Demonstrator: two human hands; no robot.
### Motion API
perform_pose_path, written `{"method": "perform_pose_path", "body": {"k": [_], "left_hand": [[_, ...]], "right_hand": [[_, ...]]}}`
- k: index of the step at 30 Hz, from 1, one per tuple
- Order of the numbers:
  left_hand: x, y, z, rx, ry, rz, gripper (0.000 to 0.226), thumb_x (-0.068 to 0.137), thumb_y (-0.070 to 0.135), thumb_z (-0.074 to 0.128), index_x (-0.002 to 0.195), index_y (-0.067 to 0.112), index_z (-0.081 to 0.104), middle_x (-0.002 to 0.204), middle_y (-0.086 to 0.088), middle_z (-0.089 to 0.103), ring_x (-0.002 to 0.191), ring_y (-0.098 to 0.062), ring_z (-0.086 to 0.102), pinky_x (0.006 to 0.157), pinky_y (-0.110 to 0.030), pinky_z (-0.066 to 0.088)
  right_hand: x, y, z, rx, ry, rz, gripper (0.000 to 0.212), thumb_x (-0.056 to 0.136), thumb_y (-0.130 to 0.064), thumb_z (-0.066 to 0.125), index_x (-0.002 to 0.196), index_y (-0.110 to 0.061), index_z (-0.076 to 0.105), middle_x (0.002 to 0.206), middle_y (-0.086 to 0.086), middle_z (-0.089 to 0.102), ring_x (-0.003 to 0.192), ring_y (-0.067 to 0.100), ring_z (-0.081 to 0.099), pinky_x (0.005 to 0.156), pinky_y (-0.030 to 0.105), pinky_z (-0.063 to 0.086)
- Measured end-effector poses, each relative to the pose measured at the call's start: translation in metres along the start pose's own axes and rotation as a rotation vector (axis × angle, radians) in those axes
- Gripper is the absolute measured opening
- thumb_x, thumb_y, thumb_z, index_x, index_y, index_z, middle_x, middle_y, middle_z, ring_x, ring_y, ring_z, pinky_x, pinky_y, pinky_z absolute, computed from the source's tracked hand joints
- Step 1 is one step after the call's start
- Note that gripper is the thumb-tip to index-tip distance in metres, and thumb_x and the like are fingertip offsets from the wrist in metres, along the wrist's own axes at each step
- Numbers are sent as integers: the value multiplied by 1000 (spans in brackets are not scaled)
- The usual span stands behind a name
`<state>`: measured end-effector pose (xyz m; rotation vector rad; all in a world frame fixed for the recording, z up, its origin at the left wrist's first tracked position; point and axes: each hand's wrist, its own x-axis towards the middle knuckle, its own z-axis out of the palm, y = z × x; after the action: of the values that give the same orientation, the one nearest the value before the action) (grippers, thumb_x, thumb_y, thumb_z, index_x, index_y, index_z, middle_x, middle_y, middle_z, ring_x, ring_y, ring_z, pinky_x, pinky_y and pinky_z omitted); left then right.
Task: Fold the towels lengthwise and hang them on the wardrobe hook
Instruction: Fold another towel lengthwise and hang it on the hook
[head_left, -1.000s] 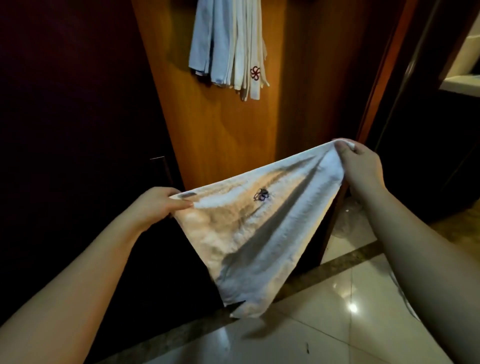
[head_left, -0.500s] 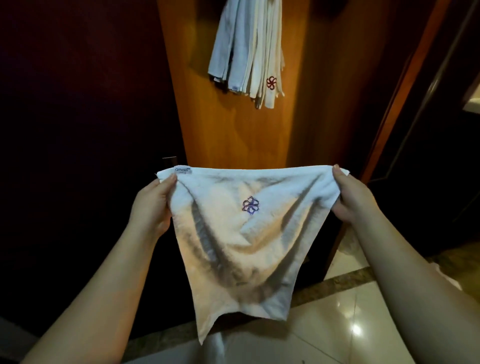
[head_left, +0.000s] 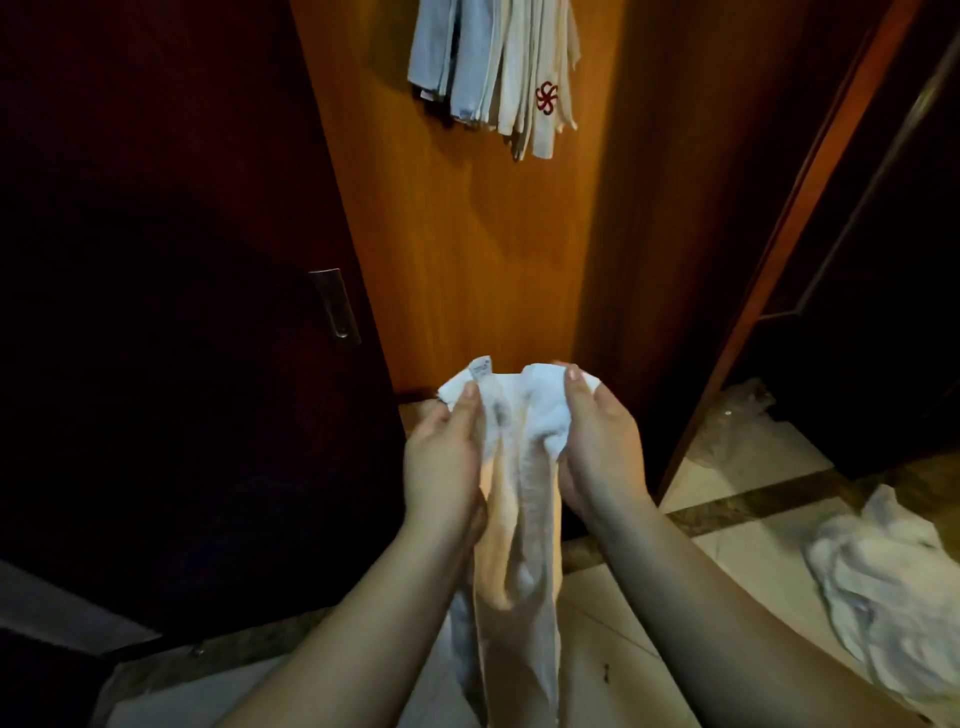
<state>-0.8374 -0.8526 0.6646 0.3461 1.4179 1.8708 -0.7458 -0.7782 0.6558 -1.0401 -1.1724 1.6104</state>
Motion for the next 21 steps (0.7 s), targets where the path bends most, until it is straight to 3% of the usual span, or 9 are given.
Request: {"method": "perform_pose_path", "body": {"k": [4,8,12,15,19,21], "left_hand": [[-21,-6,20,150,-115,13,22,101,38,52,99,30,73,99,-3,76,99,-21,72,96,-49,53],[-33,-7,23,233,-213,32,21,103,34,46,101,35,67,96,11,75,93,-2,70,86,-28,53],[-33,-1,24,242,-240,62,25,103,29,45,113,23,67,102,1,76,97,-10,71,88,-29,54],[-31,1,27,251,-250,118,25,103,28,45,103,26,69,100,1,76,98,-12,71,86,-28,54],[-36,-1,29,232,-380,90,24,97,36,44,107,31,65,98,11,76,100,-1,68,86,-21,51],[-39,2,30,177,-480,58,35,90,47,38,114,32,59,103,19,74,106,5,65,90,-17,51]], "right_hand": [[-17,-6,4,-151,-84,-145,27,105,-36,45,119,-31,67,106,-8,73,95,2,69,81,24,57],[-25,-16,-8,-224,-193,-234,29,105,-31,42,129,-34,59,107,-22,65,98,-17,59,72,2,46],[-22,-19,-15,-184,-214,-238,26,105,-30,42,122,-40,59,113,-16,69,103,-7,64,80,10,51],[-23,-19,-16,-144,-200,-248,27,105,-31,42,121,-41,61,120,-11,69,109,1,65,87,19,54],[-25,-20,-16,-165,-270,-262,37,103,-46,40,137,-39,54,134,-15,61,124,-1,55,106,26,47],[-24,-21,-20,-115,-359,-229,48,99,-53,38,143,-36,47,140,-19,55,131,-5,48,113,26,38]]}}
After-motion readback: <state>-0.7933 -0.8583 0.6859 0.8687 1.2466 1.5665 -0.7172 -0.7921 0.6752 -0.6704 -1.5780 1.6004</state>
